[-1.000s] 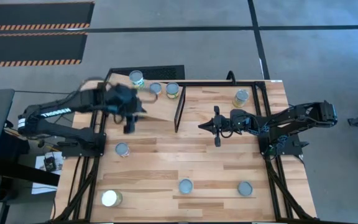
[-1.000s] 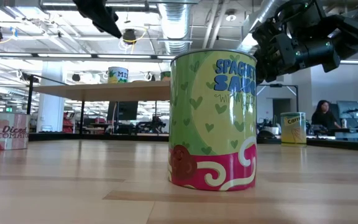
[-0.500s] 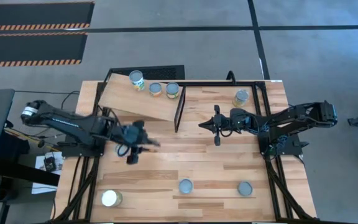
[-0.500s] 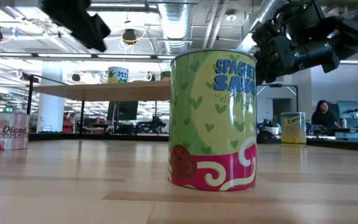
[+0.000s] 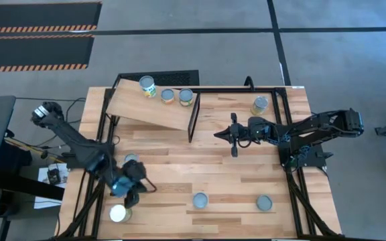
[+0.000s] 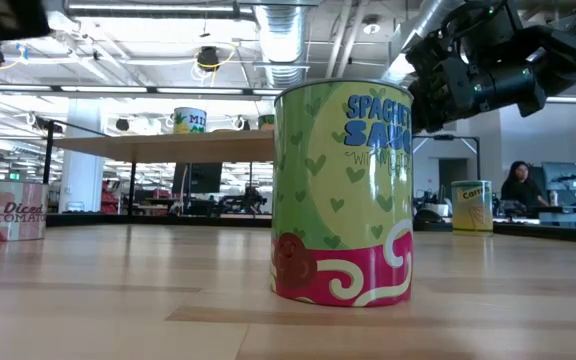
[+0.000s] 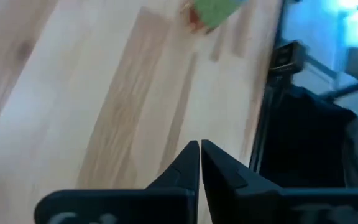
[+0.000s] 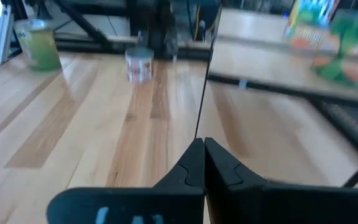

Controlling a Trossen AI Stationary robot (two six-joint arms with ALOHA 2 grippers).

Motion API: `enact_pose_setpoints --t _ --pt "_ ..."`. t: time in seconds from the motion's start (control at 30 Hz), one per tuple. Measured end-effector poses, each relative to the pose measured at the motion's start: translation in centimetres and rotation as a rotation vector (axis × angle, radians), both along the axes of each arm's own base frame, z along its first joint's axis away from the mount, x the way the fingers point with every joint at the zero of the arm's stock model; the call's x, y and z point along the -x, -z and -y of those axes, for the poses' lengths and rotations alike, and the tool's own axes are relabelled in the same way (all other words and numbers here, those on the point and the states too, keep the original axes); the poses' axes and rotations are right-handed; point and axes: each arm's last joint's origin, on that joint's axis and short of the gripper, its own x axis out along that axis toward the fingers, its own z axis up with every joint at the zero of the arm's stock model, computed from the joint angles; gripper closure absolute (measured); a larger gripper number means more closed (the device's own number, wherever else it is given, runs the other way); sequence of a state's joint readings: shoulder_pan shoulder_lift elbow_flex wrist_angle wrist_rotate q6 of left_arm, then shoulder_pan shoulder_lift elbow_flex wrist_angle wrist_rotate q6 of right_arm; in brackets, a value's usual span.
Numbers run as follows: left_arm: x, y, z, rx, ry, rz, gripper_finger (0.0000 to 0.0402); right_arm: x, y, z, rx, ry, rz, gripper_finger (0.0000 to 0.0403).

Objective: Pick and place cans onto a shelf
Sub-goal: Put the canned oranges on the shelf

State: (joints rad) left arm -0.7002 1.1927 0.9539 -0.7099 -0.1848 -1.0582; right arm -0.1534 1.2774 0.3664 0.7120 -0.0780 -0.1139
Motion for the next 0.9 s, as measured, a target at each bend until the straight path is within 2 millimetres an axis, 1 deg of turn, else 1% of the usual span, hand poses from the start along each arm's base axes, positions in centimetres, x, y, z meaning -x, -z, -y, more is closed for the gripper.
enact_pose_setpoints --t 0.1,0.27,0.4,0.53,0.67,0.77,0.9 --pt "0.4 -0.3 1.5 0.008 -0.087 -0.102 0.0401 -0.1 -0.7 0.0 0.048 -0.007 0.067 0.0391" --pt "-0.4 -1.3 4.6 0.012 -0.194 -0.235 0.0401 -0.1 -1.0 0.1 0.097 -0.011 0.100 0.0391" --pt "-1.0 -2.2 7.2 -0.022 -0.278 -0.355 0.0401 -0.1 -1.3 0.8 0.114 0.018 0.110 0.0391" --pt "-1.5 -2.4 9.7 -0.031 -0.344 -0.517 0.0401 -0.5 -2.3 1.6 0.123 0.041 0.142 0.0391" --pt "-2.2 -2.6 12.1 0.014 -0.410 -0.575 0.0400 -1.1 -3.5 1.7 0.129 0.027 0.183 0.0391" --pt "-2.4 -2.7 13.4 0.047 -0.471 -0.570 0.0387 -1.5 -4.3 1.4 0.135 0.012 0.208 0.0391" --pt "-1.9 -1.5 14.9 0.037 -0.546 -0.575 0.0353 -1.8 -4.8 0.7 0.161 -0.018 0.222 0.0391"
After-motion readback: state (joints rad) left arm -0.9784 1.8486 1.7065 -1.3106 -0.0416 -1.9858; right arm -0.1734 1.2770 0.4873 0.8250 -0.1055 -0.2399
